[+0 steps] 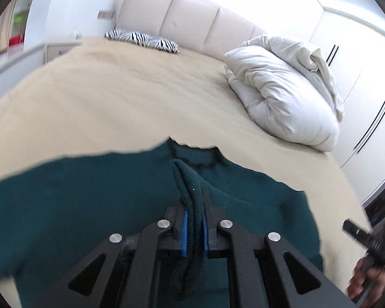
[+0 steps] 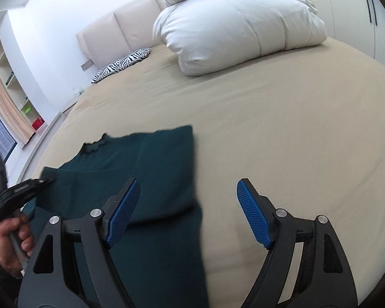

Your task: Fold small clothes

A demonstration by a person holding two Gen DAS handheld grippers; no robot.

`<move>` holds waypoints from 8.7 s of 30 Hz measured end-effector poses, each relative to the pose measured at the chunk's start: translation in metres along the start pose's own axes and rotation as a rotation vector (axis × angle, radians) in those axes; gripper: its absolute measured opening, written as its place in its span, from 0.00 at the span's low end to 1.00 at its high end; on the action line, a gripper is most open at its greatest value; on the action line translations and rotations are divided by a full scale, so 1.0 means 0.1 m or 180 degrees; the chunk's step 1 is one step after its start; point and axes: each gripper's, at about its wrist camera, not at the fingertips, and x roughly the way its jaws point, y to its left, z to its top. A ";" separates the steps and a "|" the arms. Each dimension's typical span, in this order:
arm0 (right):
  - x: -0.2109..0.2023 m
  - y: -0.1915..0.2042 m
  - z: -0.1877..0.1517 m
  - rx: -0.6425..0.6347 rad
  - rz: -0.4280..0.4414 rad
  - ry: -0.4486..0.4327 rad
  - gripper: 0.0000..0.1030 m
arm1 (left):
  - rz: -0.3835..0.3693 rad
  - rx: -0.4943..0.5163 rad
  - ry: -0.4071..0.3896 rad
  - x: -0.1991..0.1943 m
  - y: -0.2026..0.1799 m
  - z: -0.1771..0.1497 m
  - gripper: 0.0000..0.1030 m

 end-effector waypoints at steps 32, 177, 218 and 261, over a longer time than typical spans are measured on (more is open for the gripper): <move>1.65 -0.26 0.47 0.0288 -0.0063 0.0637 0.01 | -0.0097 -0.0709 0.0134 0.15 0.61 -0.57 0.10; -0.67 0.41 -1.47 0.0427 0.0464 0.0215 0.62 | 0.0833 0.1356 0.0159 -0.39 -0.75 -1.29 0.23; 1.37 1.90 -0.02 -0.0923 0.0364 0.0925 0.06 | 0.0789 -0.0466 -0.0218 -1.37 1.40 -0.57 0.74; 1.60 1.55 -0.08 -0.0678 0.0434 0.0801 0.06 | 0.0782 -0.0310 0.0334 -0.09 1.76 0.03 0.15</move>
